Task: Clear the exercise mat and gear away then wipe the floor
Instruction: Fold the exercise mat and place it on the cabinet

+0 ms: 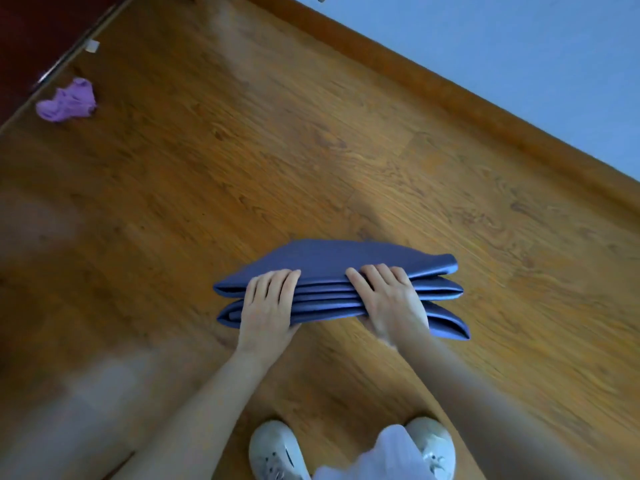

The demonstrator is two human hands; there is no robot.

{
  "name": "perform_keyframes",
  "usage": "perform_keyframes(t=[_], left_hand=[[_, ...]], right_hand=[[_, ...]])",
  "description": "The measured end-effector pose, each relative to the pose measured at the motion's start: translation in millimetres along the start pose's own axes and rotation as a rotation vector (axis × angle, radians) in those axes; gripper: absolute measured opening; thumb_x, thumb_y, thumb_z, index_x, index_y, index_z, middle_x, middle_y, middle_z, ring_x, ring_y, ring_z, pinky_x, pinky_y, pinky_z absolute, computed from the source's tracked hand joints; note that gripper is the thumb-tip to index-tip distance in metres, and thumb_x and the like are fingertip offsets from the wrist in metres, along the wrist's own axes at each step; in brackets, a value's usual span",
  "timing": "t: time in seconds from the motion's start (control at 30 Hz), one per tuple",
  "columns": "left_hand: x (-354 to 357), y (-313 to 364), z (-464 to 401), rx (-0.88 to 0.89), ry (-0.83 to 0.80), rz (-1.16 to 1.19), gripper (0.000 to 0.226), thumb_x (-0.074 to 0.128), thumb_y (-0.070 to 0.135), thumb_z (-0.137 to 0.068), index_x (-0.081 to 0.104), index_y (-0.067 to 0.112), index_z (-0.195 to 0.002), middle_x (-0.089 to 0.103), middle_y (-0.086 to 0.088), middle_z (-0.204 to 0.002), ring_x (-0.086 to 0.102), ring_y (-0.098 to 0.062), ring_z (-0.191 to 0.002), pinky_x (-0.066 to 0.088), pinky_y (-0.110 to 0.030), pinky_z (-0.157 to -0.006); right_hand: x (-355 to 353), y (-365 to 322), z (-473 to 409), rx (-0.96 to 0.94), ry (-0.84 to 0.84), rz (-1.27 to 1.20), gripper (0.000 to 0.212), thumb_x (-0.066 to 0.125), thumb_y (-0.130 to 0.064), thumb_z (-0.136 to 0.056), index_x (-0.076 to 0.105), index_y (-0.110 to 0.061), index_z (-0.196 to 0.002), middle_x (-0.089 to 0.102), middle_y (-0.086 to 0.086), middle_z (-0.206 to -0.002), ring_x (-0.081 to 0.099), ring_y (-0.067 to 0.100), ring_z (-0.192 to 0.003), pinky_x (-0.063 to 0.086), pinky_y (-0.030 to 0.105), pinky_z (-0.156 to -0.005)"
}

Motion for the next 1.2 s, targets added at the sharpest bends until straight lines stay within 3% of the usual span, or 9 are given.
perform_keyframes(t=[0.1, 0.27, 0.53, 0.87, 1.07, 1.2], left_hand=[[-9, 12, 19, 0.097, -0.055, 0.011, 0.087, 0.090, 0.029, -0.051, 0.044, 0.009, -0.122, 0.063, -0.008, -0.108, 0.061, -0.029, -0.098, 0.050, -0.043, -0.087], [-55, 35, 38, 0.184, -0.111, 0.071, 0.079, 0.091, 0.025, -0.050, 0.056, 0.010, -0.119, 0.065, -0.004, -0.101, 0.064, -0.024, -0.091, 0.051, -0.038, -0.082], [-203, 86, 64, 0.195, -0.177, 0.192, 0.080, 0.093, 0.029, -0.043, 0.059, 0.014, -0.115, 0.065, 0.001, -0.098, 0.064, -0.020, -0.090, 0.051, -0.034, -0.084], [-467, 152, 38, 0.309, 0.048, 0.224, 0.074, 0.090, 0.021, -0.048, 0.060, 0.015, -0.116, 0.063, 0.001, -0.099, 0.062, -0.021, -0.094, 0.047, -0.035, -0.090], [-592, 187, 28, 0.530, 0.176, 0.247, 0.080, 0.091, 0.034, -0.046, 0.057, 0.019, -0.117, 0.061, 0.005, -0.099, 0.061, -0.017, -0.092, 0.051, -0.034, -0.086], [-665, 203, 22, 0.689, 0.266, 0.262, 0.078, 0.089, 0.040, -0.049, 0.061, 0.017, -0.117, 0.062, 0.004, -0.100, 0.063, -0.017, -0.091, 0.052, -0.033, -0.082]], right_hand=[[-2, -15, 23, 0.040, -0.042, -0.021, 0.061, 0.079, -0.032, -0.061, 0.055, -0.014, -0.114, 0.059, 0.004, -0.091, 0.056, 0.027, -0.078, 0.030, 0.035, -0.076], [-33, -26, 55, 0.157, -0.184, -0.023, 0.075, 0.089, -0.027, -0.039, 0.058, -0.019, -0.107, 0.057, 0.003, -0.083, 0.054, 0.023, -0.072, 0.043, 0.033, -0.066], [-195, -32, 110, 0.164, -0.164, -0.070, 0.076, 0.088, -0.028, -0.042, 0.054, -0.016, -0.109, 0.059, 0.006, -0.087, 0.056, 0.026, -0.074, 0.046, 0.033, -0.062], [-475, -19, 141, 0.404, 0.086, -0.049, 0.067, 0.082, -0.010, -0.049, 0.052, -0.018, -0.108, 0.058, 0.006, -0.088, 0.057, 0.028, -0.077, 0.049, 0.038, -0.067], [-606, -23, 171, 0.434, 0.249, 0.072, 0.079, 0.089, -0.020, -0.041, 0.051, -0.017, -0.110, 0.061, 0.004, -0.089, 0.060, 0.026, -0.076, 0.053, 0.037, -0.065], [-684, -30, 189, 0.472, 0.370, 0.178, 0.069, 0.086, -0.018, -0.046, 0.061, -0.013, -0.110, 0.064, 0.003, -0.091, 0.061, 0.026, -0.079, 0.053, 0.035, -0.069]])
Point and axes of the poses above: each hand's wrist, its own z-axis away from the middle knuckle, its own x-axis out of the palm, y = z × x, the point moved 7 cm from there along -z, towards the middle knuckle
